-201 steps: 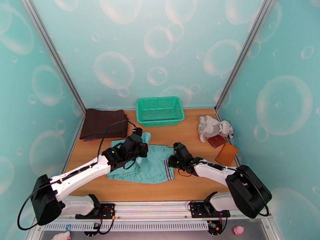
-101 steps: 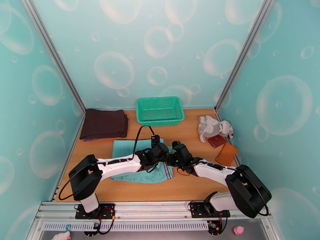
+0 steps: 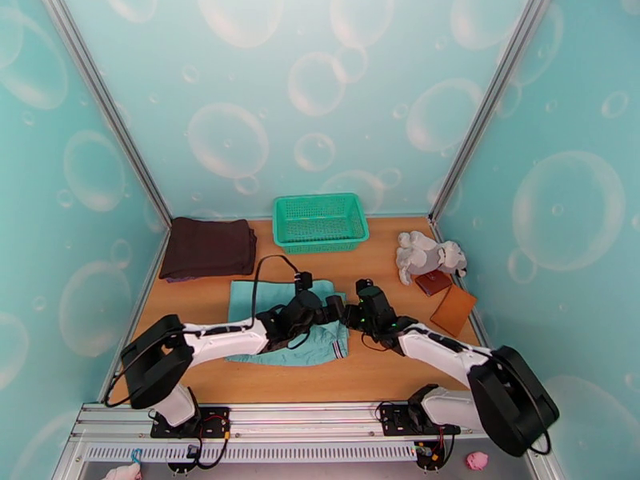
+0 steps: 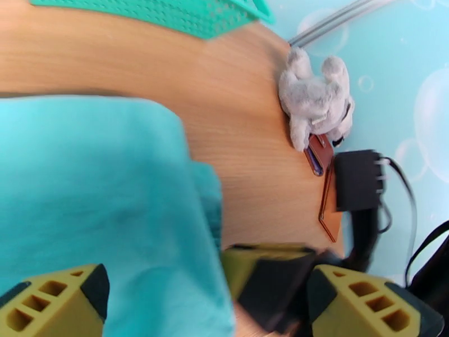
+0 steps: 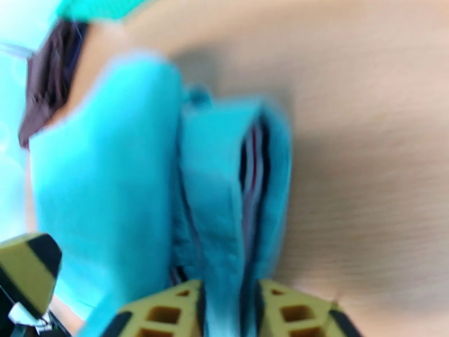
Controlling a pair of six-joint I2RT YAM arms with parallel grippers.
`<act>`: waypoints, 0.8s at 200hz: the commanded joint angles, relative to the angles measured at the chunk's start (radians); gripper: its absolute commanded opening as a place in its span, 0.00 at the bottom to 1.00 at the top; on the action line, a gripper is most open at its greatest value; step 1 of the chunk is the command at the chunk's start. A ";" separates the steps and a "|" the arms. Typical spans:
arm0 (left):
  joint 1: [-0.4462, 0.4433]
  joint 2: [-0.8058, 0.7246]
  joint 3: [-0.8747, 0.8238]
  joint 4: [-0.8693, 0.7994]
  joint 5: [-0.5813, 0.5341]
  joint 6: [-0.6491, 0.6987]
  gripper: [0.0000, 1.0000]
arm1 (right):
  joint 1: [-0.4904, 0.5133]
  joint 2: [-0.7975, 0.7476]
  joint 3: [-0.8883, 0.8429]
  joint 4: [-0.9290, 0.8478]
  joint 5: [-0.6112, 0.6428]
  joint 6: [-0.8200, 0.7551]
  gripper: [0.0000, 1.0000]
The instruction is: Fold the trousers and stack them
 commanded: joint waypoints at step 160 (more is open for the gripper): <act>0.302 -0.618 -0.375 -0.177 0.161 0.241 0.99 | 0.077 0.255 0.189 0.058 -0.119 -0.124 0.00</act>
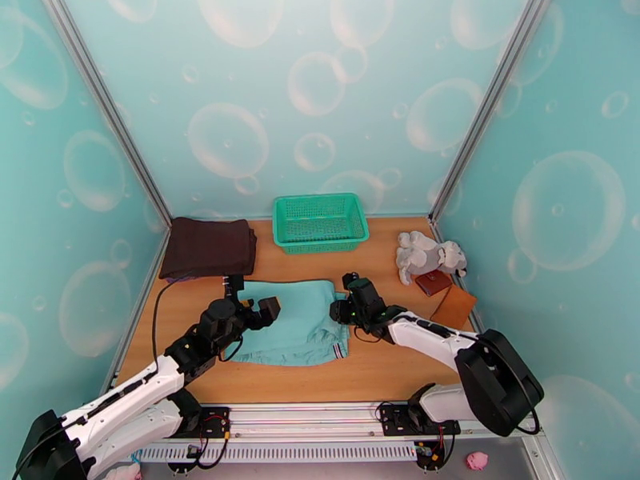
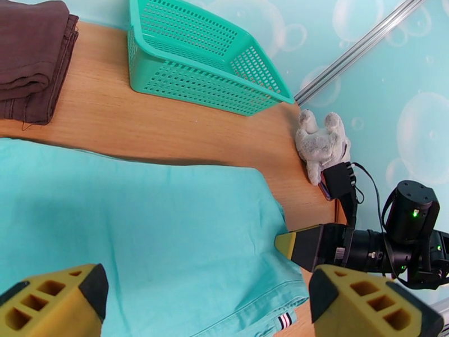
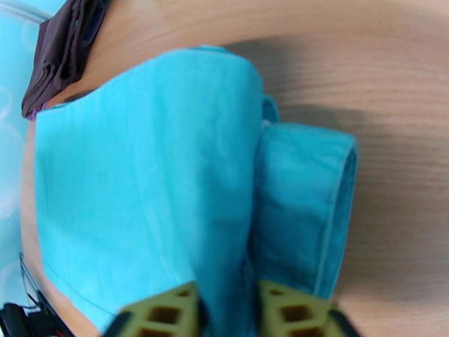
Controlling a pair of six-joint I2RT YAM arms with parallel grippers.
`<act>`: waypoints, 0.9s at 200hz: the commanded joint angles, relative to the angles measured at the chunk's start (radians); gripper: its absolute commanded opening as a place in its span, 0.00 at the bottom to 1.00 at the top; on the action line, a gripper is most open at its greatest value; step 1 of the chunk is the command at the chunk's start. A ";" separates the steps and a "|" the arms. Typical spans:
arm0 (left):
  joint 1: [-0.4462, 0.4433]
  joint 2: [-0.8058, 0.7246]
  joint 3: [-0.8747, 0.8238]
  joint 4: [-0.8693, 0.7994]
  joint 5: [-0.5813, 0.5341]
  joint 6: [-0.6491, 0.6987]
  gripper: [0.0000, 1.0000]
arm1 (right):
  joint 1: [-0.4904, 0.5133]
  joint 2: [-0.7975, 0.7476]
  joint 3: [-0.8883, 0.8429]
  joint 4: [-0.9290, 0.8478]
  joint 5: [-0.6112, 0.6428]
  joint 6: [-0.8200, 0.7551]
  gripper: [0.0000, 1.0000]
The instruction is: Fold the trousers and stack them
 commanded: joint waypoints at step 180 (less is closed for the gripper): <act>0.123 0.198 0.048 -0.128 0.043 0.086 0.99 | 0.013 -0.222 -0.006 -0.201 0.188 0.008 0.49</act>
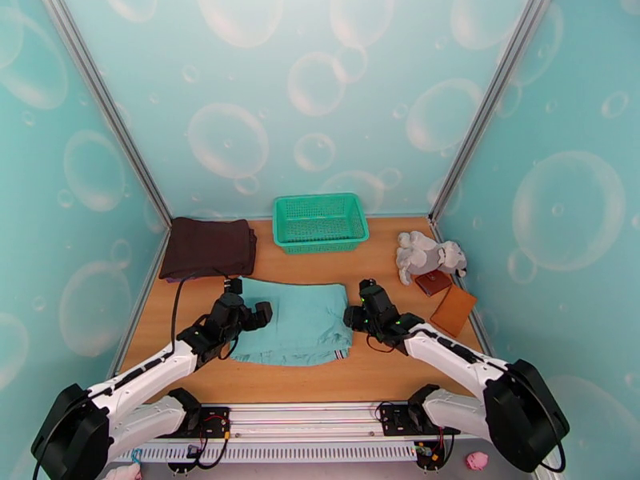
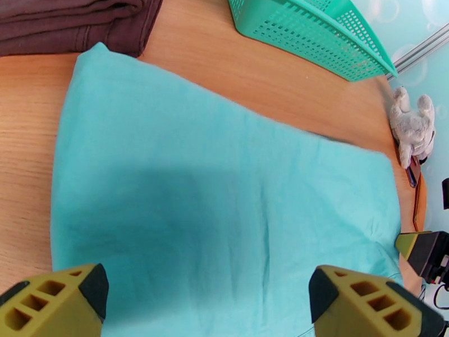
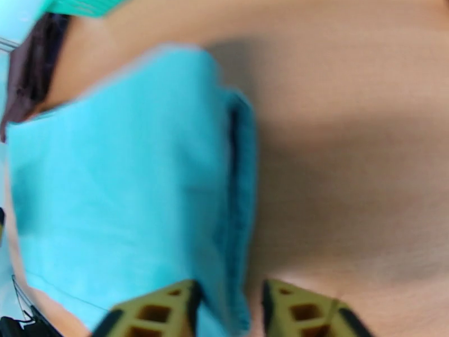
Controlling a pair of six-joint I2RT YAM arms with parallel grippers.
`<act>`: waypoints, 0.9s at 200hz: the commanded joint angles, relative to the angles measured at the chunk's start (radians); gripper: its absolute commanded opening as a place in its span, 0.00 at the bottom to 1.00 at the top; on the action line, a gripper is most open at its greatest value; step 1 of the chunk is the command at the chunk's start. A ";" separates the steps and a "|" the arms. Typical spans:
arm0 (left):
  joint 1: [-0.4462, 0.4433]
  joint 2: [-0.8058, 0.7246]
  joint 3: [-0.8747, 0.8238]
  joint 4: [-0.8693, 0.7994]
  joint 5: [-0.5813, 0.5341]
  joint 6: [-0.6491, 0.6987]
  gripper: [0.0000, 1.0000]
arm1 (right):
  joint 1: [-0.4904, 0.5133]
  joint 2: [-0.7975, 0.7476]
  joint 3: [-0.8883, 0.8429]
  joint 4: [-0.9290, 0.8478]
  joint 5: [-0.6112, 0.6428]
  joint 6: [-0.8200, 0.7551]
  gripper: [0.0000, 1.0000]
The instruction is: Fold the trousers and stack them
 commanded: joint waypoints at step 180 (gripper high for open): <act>0.092 -0.158 -0.047 -0.059 0.110 -0.064 0.99 | 0.137 -0.191 0.055 -0.067 -0.003 0.061 0.52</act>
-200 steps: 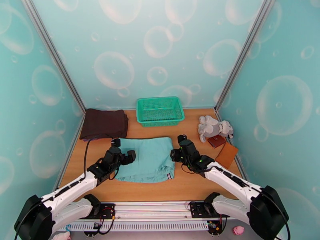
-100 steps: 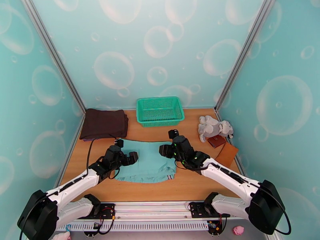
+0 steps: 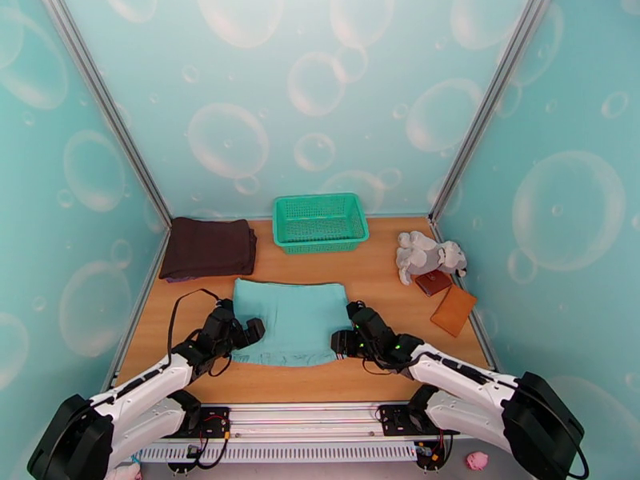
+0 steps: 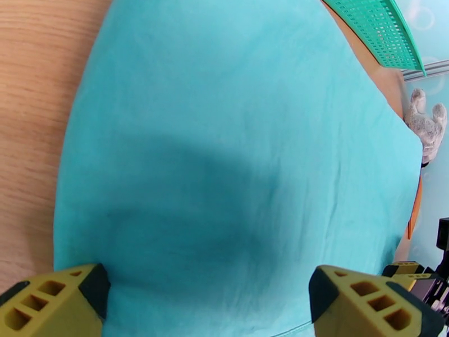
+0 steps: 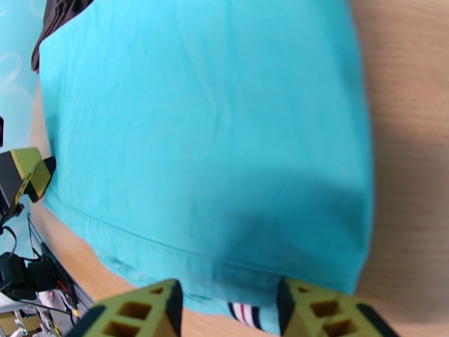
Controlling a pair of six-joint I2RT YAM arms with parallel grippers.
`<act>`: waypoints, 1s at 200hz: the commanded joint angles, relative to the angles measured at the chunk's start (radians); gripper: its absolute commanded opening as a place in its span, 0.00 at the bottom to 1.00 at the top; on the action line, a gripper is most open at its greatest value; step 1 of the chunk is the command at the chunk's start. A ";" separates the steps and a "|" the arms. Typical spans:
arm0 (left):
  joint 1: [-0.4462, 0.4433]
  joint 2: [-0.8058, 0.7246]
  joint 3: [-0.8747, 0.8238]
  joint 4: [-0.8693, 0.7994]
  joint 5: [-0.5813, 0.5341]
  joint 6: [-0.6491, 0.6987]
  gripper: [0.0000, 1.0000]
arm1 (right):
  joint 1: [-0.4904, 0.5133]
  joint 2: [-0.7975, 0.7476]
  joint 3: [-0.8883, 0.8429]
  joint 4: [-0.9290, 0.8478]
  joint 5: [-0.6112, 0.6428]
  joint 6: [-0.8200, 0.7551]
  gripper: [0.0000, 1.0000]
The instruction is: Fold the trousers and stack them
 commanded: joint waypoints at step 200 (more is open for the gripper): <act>0.176 0.257 0.236 0.415 -0.026 0.330 0.99 | -0.280 0.300 0.165 0.486 -0.030 -0.410 0.55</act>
